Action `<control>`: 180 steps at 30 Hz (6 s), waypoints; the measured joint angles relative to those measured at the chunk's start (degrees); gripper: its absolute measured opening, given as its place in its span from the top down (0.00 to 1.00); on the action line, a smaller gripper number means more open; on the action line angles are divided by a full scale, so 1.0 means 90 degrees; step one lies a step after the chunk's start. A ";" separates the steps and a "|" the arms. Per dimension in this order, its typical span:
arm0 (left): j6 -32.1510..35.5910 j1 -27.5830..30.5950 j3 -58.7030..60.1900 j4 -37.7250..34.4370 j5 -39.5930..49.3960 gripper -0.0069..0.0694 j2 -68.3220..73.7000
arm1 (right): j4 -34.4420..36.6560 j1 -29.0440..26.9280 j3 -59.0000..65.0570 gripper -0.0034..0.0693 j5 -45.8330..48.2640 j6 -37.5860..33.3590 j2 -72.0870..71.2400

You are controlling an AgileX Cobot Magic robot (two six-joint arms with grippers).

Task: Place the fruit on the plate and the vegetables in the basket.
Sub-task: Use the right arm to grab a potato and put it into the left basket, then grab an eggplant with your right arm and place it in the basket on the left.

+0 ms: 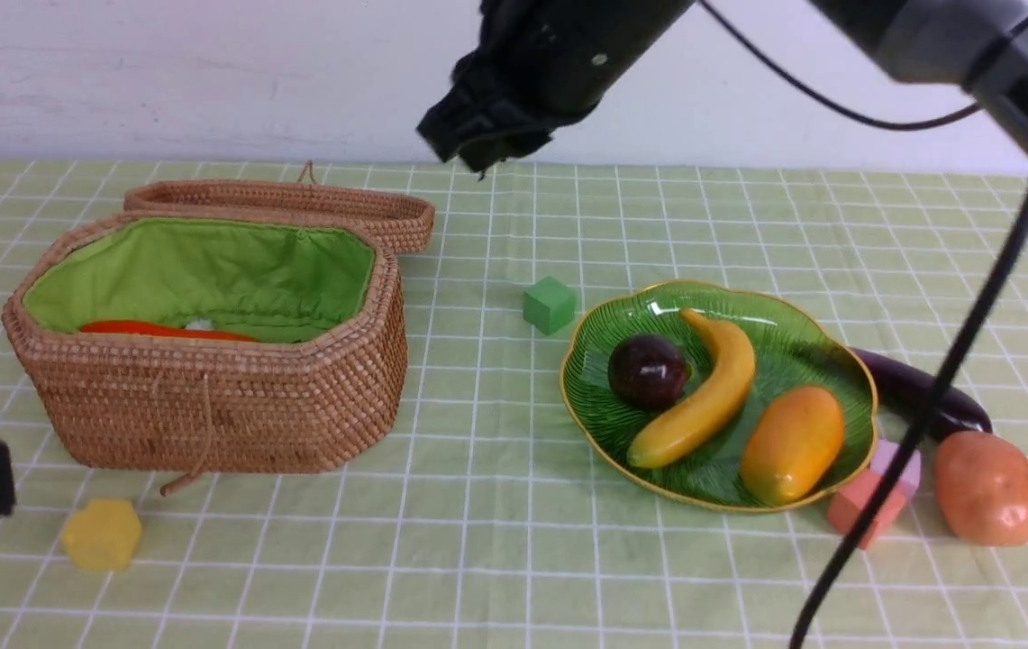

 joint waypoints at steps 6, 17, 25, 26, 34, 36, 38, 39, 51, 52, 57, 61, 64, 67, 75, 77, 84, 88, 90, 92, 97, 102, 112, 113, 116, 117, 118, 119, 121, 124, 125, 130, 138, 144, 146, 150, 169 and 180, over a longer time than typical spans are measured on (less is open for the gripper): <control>0.1999 0.0000 0.0000 -0.1950 0.0025 0.90 0.0000 | -0.0951 -0.0283 0.1500 0.97 0.0035 0.0965 -0.1346; 0.2716 0.0000 0.0000 -0.2434 0.0255 0.89 0.0000 | -0.0929 -0.3446 0.6410 0.74 -0.0235 0.2600 -0.2945; 0.2738 0.0000 0.0000 -0.2415 0.0284 0.88 0.0000 | -0.0409 -0.4315 0.7525 0.19 -0.1585 0.2696 -0.2498; 0.2738 0.0000 0.0000 -0.2408 0.0284 0.89 0.0000 | -0.0386 -0.4326 0.7543 0.13 -0.1650 0.2711 -0.2414; 0.2813 0.0000 0.0000 -0.2402 0.0278 0.88 0.0000 | -0.0521 -0.4333 0.7555 0.05 -0.2045 0.2863 -0.1571; 0.2817 0.0000 0.0000 -0.2402 0.0278 0.88 0.0000 | -0.0472 -0.4337 0.7555 0.08 -0.2123 0.2876 -0.1450; 0.2817 0.0000 0.0000 -0.2402 0.0278 0.88 0.0000 | -0.0472 -0.4350 0.7555 0.10 -0.2202 0.2876 -0.1359; 0.2819 0.0000 0.0000 -0.2402 0.0278 0.88 0.0000 | -0.0435 -0.4355 0.7555 0.11 -0.2202 0.2876 -0.1321; 0.2832 0.0000 0.0000 -0.2402 0.0259 0.88 0.0000 | -0.0417 -0.4379 0.7525 0.14 -0.2221 0.2637 -0.1166; 0.2832 0.0000 0.0000 -0.2402 0.0246 0.88 0.0000 | -0.0417 -0.4379 0.7525 0.14 -0.2221 0.2616 -0.1166; 0.2832 0.0000 0.0000 -0.2402 0.0173 0.88 0.0000 | -0.0417 -0.4379 0.7516 0.14 -0.2215 0.2570 -0.1166; 0.2838 0.0000 0.0000 -0.2402 0.0161 0.88 0.0000 | -0.0417 -0.4379 0.7517 0.14 -0.2194 0.2567 -0.1166; 0.2838 0.0000 0.0000 -0.2402 0.0155 0.88 0.0000 | -0.0417 -0.4379 0.7514 0.14 -0.2149 0.2563 -0.1166; 0.2838 0.0000 0.0000 -0.2402 0.0155 0.88 0.0000 | -0.0417 -0.4379 0.7509 0.14 -0.2067 0.2508 -0.1205; 0.2838 0.0000 0.0000 -0.2402 0.0155 0.88 0.0000 | -0.0378 -0.4379 0.7536 0.14 -0.1617 0.2445 -0.2066; 0.2838 0.0000 0.0000 -0.2402 0.0155 0.87 0.0000 | -0.0283 -0.4379 0.7536 0.14 -0.1433 0.2445 -0.2392; 0.2388 0.0000 0.0000 -0.1773 0.0005 0.87 0.0000 | 0.0705 -0.3239 0.7093 0.14 -0.1324 0.2131 -0.3552; 0.1273 0.0000 0.0000 -0.0631 -0.0137 0.87 0.0000 | 0.1024 -0.1893 0.6096 0.14 -0.1617 0.1720 -0.3425; 0.0483 0.0000 0.0000 0.0167 -0.0145 0.87 0.0000 | 0.1103 -0.1170 0.5440 0.14 -0.1958 0.1470 -0.3127; -0.0382 0.0000 0.0000 0.1031 -0.0129 0.87 0.0000 | 0.1147 -0.0566 0.4723 0.14 -0.2281 0.1250 -0.2680; -0.2332 0.0000 0.0000 0.2950 0.0198 0.87 -0.0011 | 0.1204 0.0312 0.3025 0.14 -0.2846 0.0807 -0.1324; -0.3647 0.0000 0.0000 0.4147 0.0771 0.87 -0.0011 | 0.1252 0.0744 0.1244 0.14 -0.3265 0.0213 0.0307; -0.3880 0.0000 0.0000 0.4330 0.0963 0.86 -0.0021 | 0.1182 0.0814 -0.0245 0.14 -0.3952 0.0045 0.2156; -0.3880 0.0000 0.0000 0.4319 0.0963 0.86 -0.0021 | 0.1131 0.0814 -0.0250 0.14 -0.3951 0.0045 0.2199; -0.3880 0.0000 0.0000 0.4233 0.0963 0.86 -0.0021 | 0.0973 0.0814 -0.0252 0.13 -0.3889 0.0068 0.2248; -0.3880 0.0000 0.0000 0.4187 0.0963 0.86 -0.0021 | 0.0921 0.0814 -0.0260 0.09 -0.3835 0.0068 0.2248; -0.3880 0.0000 0.0000 0.4152 0.0957 0.86 -0.0021 | 0.0875 0.0814 -0.0273 0.06 -0.3776 0.0068 0.2243; -0.3880 0.0000 0.0000 0.4112 0.0933 0.86 -0.0021 | 0.0846 0.0814 -0.0278 0.04 -0.3699 0.0068 0.2221; -0.3880 0.0000 0.0000 0.4023 0.0857 0.86 -0.0033 | 0.0749 0.0814 -0.0286 0.02 -0.3492 0.0068 0.2156; -0.3872 0.0000 0.0000 0.3922 0.0705 0.86 -0.0033 | 0.0648 0.0814 -0.0292 0.03 -0.3224 0.0146 0.2006; -0.3838 0.0000 0.0000 0.3857 0.0634 0.86 -0.0033 | 0.0572 0.0814 -0.0298 0.04 -0.3122 0.0196 0.1919; -0.3522 0.0000 0.0000 0.3520 0.0425 0.86 -0.0033 | 0.0329 0.0814 -0.0298 0.09 -0.2525 0.0369 0.1492; -0.1412 0.0000 0.0000 0.1396 0.0122 0.86 -0.0033 | -0.1061 0.0814 -0.0325 0.52 -0.0120 0.0750 0.0153; 0.0822 0.0000 0.0000 -0.0845 0.0111 0.86 -0.0033 | -0.1891 0.0720 -0.0094 0.93 0.0064 0.1082 -0.0516; 0.1345 0.0000 0.0000 -0.1365 0.0111 0.86 -0.0033 | -0.1891 0.0604 0.0236 0.97 0.0064 0.1125 -0.0732; 0.2419 0.0000 0.0000 -0.2472 0.0137 0.86 -0.0033 | -0.1869 -0.0113 0.1596 0.97 0.0040 0.1165 -0.1568; 0.2951 0.0000 0.0000 -0.2972 0.0137 0.86 -0.0033 | 0.0364 -0.4777 0.4659 0.29 -0.0792 -0.1060 -0.0591; 0.2951 0.0000 0.0000 -0.2972 0.0137 0.86 -0.0033 | 0.0267 -0.4826 0.4659 0.16 -0.1571 -0.1412 0.0414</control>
